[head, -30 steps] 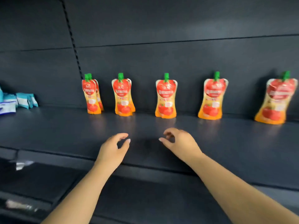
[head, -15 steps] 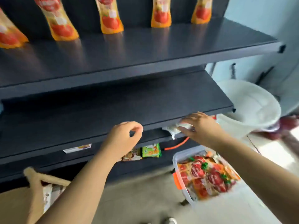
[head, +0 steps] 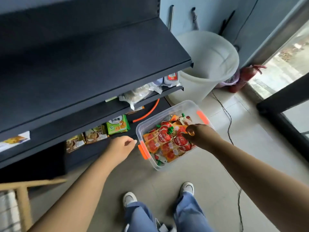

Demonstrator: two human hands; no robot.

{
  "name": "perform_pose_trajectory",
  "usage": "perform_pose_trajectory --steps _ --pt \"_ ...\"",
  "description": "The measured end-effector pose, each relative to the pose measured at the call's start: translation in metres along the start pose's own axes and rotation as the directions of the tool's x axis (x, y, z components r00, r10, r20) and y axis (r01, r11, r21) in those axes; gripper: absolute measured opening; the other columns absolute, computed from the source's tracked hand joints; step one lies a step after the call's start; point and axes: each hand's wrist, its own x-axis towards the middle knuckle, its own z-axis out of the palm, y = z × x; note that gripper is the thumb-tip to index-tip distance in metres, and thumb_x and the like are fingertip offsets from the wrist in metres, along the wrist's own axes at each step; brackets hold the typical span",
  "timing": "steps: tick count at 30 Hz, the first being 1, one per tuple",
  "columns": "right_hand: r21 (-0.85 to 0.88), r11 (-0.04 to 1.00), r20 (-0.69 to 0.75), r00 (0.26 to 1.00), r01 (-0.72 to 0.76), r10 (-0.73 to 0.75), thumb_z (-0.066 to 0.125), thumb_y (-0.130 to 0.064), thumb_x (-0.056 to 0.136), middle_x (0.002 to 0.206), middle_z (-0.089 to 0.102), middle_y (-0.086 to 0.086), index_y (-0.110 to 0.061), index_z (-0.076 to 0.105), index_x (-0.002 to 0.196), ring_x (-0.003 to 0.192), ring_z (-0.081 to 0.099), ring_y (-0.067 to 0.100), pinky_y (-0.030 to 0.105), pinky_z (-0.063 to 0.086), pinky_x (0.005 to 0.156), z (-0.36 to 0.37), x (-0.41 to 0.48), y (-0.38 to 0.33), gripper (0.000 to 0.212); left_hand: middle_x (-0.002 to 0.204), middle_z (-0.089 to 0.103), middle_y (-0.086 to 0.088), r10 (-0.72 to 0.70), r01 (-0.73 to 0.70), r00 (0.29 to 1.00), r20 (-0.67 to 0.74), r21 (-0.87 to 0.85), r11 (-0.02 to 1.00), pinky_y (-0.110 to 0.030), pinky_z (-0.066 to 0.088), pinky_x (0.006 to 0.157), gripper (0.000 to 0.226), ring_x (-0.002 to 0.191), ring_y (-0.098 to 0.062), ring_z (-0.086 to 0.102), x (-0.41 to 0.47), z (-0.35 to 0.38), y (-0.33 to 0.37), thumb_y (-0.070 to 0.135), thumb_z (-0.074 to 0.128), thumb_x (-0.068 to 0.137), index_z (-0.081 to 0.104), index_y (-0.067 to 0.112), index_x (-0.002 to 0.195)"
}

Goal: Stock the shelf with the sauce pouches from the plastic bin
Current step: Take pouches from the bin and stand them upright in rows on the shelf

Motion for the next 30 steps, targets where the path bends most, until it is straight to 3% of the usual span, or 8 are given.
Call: perform_pose_trajectory --steps 6,12,15,17,20,22,27,30 --pt "0.131 0.989 0.138 0.989 -0.067 0.049 0.051 -0.032 0.092 0.119 0.062 0.006 -0.014 0.058 0.120 0.104 0.058 0.023 0.023 0.041 0.073 0.042 0.059 0.060 0.034 0.118 0.062 -0.002 -0.237 0.230 0.971 -0.040 -0.131 0.964 -0.025 0.038 0.079 0.032 0.108 -0.020 0.055 0.050 0.090 0.004 0.035 0.046 0.093 0.062 0.015 0.112" --pt "0.197 0.974 0.160 0.984 -0.108 0.077 0.049 -0.036 0.092 0.114 0.062 0.010 -0.012 0.057 0.119 0.092 0.058 0.023 0.027 0.044 0.070 0.093 0.132 0.078 0.036 0.123 0.058 -0.013 -0.458 0.391 0.859 -0.228 -0.285 0.875 -0.037 0.044 0.091 0.040 0.112 -0.032 0.053 0.100 0.174 -0.014 0.031 0.050 0.090 0.051 0.012 0.125" --pt "0.220 0.971 0.211 0.977 -0.089 0.042 0.049 -0.032 0.093 0.111 0.065 0.014 -0.007 0.062 0.110 0.094 0.060 0.027 0.032 0.049 0.075 0.128 0.165 0.075 0.033 0.138 0.045 -0.016 -0.515 0.437 0.792 -0.327 -0.285 0.853 -0.038 0.033 0.102 0.052 0.128 -0.032 0.039 0.123 0.200 -0.037 0.030 0.053 0.089 0.041 0.008 0.134" --pt "0.272 0.955 0.224 0.973 -0.117 0.056 0.049 -0.033 0.093 0.110 0.064 0.013 -0.006 0.058 0.115 0.085 0.058 0.024 0.028 0.047 0.065 0.153 0.185 0.070 0.036 0.146 0.034 -0.015 -0.558 0.462 0.756 -0.342 -0.325 0.825 -0.037 0.025 0.107 0.060 0.135 -0.030 0.029 0.140 0.215 -0.052 0.032 0.052 0.090 0.030 0.007 0.140" --pt "0.372 0.905 0.252 0.961 -0.204 0.113 0.053 -0.035 0.091 0.110 0.060 0.013 -0.006 0.046 0.128 0.072 0.053 0.016 0.023 0.041 0.053 0.187 0.213 0.061 0.048 0.146 0.034 -0.014 -0.599 0.458 0.734 -0.321 -0.417 0.785 -0.039 0.027 0.107 0.063 0.133 -0.031 0.032 0.160 0.237 -0.068 0.035 0.050 0.090 0.025 0.009 0.142" --pt "0.429 0.878 0.236 0.965 -0.213 0.119 0.057 -0.032 0.089 0.104 0.062 0.013 -0.006 0.051 0.122 0.070 0.051 0.015 0.021 0.037 0.051 0.209 0.229 0.058 0.043 0.139 0.040 -0.017 -0.594 0.435 0.745 -0.303 -0.453 0.778 -0.039 0.034 0.101 0.058 0.126 -0.034 0.040 0.166 0.254 -0.076 0.034 0.048 0.091 0.029 0.009 0.139" --pt "0.591 0.737 0.174 0.944 -0.329 0.281 0.066 -0.028 0.083 0.105 0.058 -0.002 -0.008 0.050 0.122 0.088 0.053 0.014 0.021 0.043 0.069 0.242 0.244 0.057 0.047 0.130 0.045 -0.020 -0.533 0.303 0.750 -0.392 -0.513 0.803 -0.032 0.035 0.094 0.048 0.119 -0.032 0.045 0.167 0.272 -0.086 0.028 0.046 0.093 0.035 0.007 0.135" --pt "0.504 0.822 0.130 0.964 -0.266 0.233 0.062 -0.021 0.085 0.101 0.069 0.011 -0.006 0.067 0.102 0.082 0.063 0.021 0.023 0.043 0.062 0.245 0.242 0.054 0.024 0.129 0.047 -0.019 -0.545 0.290 0.739 -0.396 -0.543 0.788 -0.033 0.036 0.095 0.045 0.118 -0.032 0.045 0.169 0.272 -0.084 0.027 0.046 0.093 0.038 0.007 0.133"
